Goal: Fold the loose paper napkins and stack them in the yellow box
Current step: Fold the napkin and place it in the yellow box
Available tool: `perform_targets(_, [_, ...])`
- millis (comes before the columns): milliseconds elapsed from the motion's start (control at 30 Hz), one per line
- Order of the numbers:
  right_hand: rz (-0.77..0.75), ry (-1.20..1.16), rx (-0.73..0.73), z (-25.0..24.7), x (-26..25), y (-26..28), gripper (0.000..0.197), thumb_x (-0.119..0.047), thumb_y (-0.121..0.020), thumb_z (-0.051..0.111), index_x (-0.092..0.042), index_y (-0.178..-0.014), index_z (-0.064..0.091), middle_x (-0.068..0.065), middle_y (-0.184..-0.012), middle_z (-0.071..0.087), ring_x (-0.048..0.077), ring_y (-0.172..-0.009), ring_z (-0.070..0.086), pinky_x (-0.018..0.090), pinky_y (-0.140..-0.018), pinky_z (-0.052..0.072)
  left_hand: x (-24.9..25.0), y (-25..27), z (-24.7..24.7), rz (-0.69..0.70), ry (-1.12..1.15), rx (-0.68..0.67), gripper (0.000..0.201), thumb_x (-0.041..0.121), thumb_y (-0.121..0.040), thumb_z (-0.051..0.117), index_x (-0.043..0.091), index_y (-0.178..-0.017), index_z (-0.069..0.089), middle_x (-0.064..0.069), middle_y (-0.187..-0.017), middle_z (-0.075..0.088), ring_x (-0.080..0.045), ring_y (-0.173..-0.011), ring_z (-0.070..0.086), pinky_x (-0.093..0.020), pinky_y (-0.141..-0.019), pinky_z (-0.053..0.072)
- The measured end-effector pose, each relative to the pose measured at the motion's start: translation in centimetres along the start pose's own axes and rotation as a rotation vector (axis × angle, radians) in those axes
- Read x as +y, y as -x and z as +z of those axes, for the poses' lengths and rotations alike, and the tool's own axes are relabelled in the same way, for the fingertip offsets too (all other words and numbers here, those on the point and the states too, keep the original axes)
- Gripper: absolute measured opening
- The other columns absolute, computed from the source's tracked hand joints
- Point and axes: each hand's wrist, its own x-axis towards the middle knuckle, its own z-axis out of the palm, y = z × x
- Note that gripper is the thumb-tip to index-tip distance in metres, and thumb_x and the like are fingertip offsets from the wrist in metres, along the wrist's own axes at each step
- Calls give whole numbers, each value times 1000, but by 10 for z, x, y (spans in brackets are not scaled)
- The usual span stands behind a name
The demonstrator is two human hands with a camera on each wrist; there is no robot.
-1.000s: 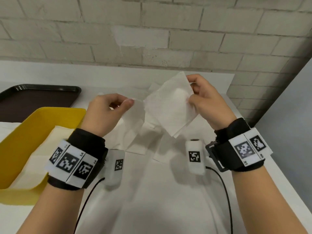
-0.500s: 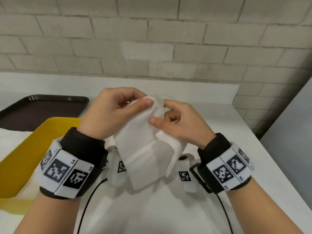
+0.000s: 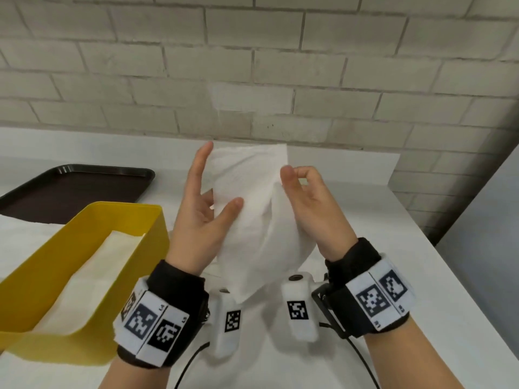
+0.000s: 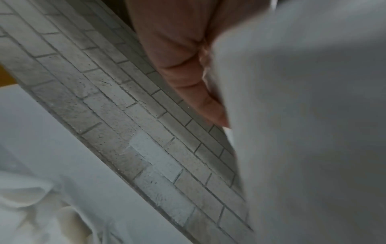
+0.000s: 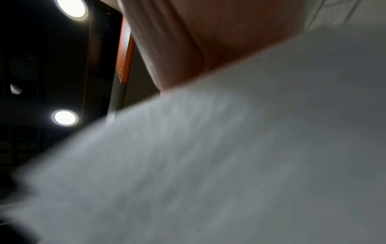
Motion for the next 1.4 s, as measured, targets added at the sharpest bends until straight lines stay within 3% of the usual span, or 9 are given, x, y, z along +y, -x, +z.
perform_targets(67, [-9,-22,9,-3,3,1,67,-67,-60,49,-23,-109,37,8,-89,58,15,-77,57,29,-73,47,-5,3,-6,32,-74,45,83,-9,-87,55,40,-138,12,47,-102,55,9,-95,62,-18,-77,54])
perform_targets(167, [-45,-96,39,-13,5,4,42,-51,-71,59,-21,-100,50,3,-99,63,15,-88,61,31,-76,51,-11,7,-17,-21,-129,93,81,10,-85,59,68,-127,21,15,-126,58,-13,-110,61,-36,-91,52])
perform_targets(267, [-117,-235,36,-20,2,8,8,-23,-85,57,-15,-88,59,-1,-86,65,13,-81,61,28,-72,49,-18,12,-22,-25,-340,83,60,0,-91,53,56,-114,51,28,-116,59,-6,-97,59,-1,-80,39])
perform_targets(433, [-187,-531,-21,-20,-10,17,22,-20,-74,56,-14,-96,55,-4,-89,70,10,-84,66,25,-68,55,-11,19,-9,-182,-116,88,50,1,-94,43,35,-73,73,24,-79,71,11,-80,62,-5,-70,44])
perform_targets(567, [-216,-488,52,-18,-11,18,25,-3,-81,59,-20,-95,46,0,-84,65,10,-72,64,22,-56,50,4,23,3,-254,120,17,45,58,-87,35,45,-69,73,25,-83,70,12,-86,63,-4,-69,46])
perform_targets(667, [-280,-331,76,-16,-9,18,37,6,-85,56,-27,-102,49,2,-91,63,9,-78,64,22,-67,53,6,24,1,-212,165,-38,52,82,-67,45,43,-86,74,12,-98,72,0,-96,65,-12,-75,49])
perform_targets(833, [-319,-83,66,-15,-6,17,27,-1,-84,61,-26,-94,62,-12,-96,62,1,-90,59,18,-78,49,11,25,4,-169,90,76,21,30,-78,57,18,-78,74,6,-78,73,-3,-72,67,-13,-60,49])
perform_targets(1133, [-535,281,58,-10,-6,18,25,-17,-83,62,-18,-107,68,-8,-100,62,-1,-92,55,5,-80,39,18,29,1,-184,-76,10,22,35,-78,56,22,-73,74,5,-67,71,-2,-62,63,-13,-54,46])
perform_targets(1400, [-778,231,218,-2,-4,18,14,-6,-80,66,-5,-92,73,-6,-85,68,0,-79,59,3,-70,41,19,29,-2,-254,-8,-29,39,37,-80,65,-1,-73,64,-9,-66,62,-15,-62,55,-19,-53,42])
